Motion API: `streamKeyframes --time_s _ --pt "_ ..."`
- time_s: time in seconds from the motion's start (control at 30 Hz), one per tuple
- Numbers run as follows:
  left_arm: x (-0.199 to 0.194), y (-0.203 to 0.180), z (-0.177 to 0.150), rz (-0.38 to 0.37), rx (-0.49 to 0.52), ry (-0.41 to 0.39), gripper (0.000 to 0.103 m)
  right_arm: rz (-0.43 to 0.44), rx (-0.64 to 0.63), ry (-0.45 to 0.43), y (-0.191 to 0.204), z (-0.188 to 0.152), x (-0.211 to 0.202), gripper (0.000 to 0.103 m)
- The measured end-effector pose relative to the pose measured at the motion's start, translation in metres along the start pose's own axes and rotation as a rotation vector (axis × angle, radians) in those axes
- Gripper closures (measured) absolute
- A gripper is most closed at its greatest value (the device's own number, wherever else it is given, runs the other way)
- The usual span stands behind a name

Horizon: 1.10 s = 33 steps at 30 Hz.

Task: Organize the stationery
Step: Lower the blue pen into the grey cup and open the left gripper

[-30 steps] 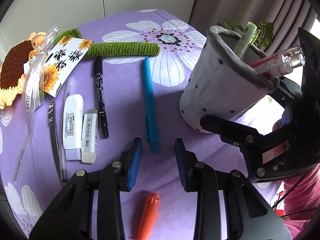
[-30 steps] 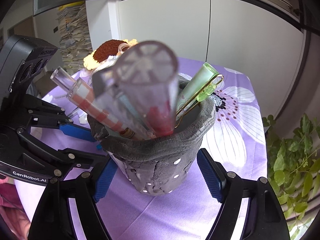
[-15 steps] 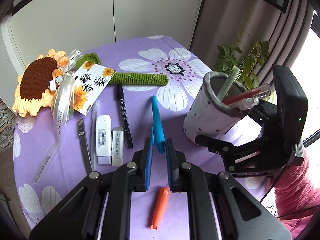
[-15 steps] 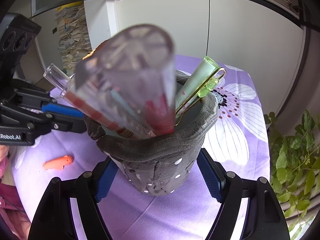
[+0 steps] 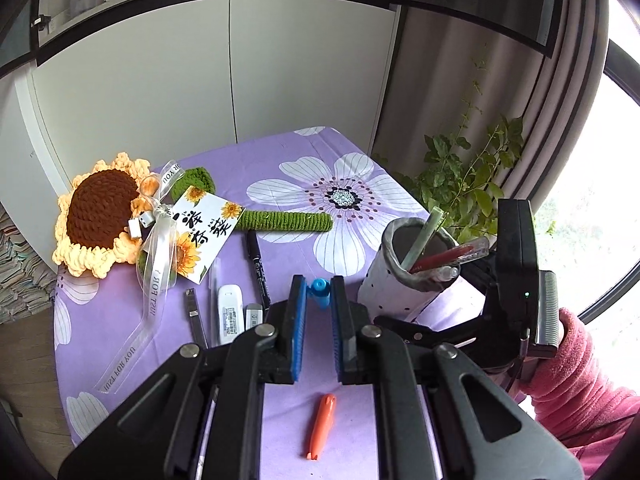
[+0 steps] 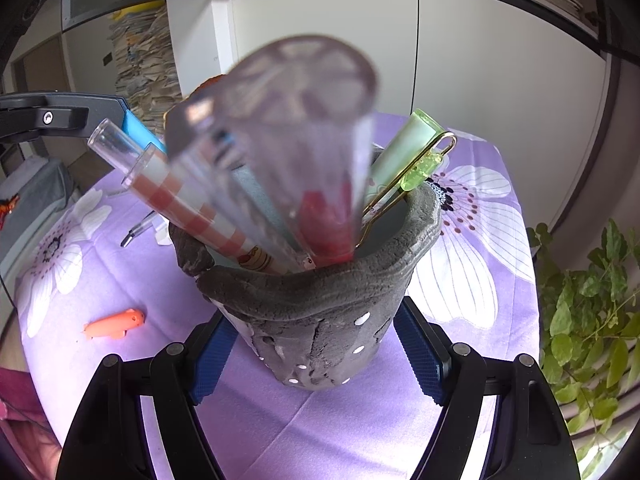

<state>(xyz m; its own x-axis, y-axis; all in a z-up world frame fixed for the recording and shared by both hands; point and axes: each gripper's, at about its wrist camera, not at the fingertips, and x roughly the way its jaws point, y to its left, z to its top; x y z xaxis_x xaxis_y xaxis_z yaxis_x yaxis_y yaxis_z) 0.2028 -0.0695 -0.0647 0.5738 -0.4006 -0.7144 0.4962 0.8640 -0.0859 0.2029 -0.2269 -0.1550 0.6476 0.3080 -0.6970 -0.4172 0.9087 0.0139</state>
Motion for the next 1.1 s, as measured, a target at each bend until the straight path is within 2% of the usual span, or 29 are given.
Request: streamKeyframes --time_s 0.17,0.33,0.6,0.8,1.1 --pt "-0.018 -0.005 0.014 -0.001 0.014 -0.053 0.093 -0.001 -0.003 0.0 0.001 0.0 0.0 0.024" --pt "-0.044 -0.018 0.035 -0.003 0.052 -0.14 0.093 -0.001 -0.003 0.0 0.002 0.001 0.0 0.024" --pt "-0.071 -0.046 0.069 -0.045 0.117 -0.245 0.093 -0.001 -0.001 0.001 0.003 -0.001 0.001 0.024" --pt "-0.06 -0.071 0.076 -0.066 0.167 -0.236 0.093 0.0 0.003 -0.002 0.003 -0.002 0.001 0.024" --pt "-0.007 -0.083 0.069 -0.047 0.207 -0.118 0.094 0.007 0.015 -0.001 -0.004 -0.001 0.0 0.024"
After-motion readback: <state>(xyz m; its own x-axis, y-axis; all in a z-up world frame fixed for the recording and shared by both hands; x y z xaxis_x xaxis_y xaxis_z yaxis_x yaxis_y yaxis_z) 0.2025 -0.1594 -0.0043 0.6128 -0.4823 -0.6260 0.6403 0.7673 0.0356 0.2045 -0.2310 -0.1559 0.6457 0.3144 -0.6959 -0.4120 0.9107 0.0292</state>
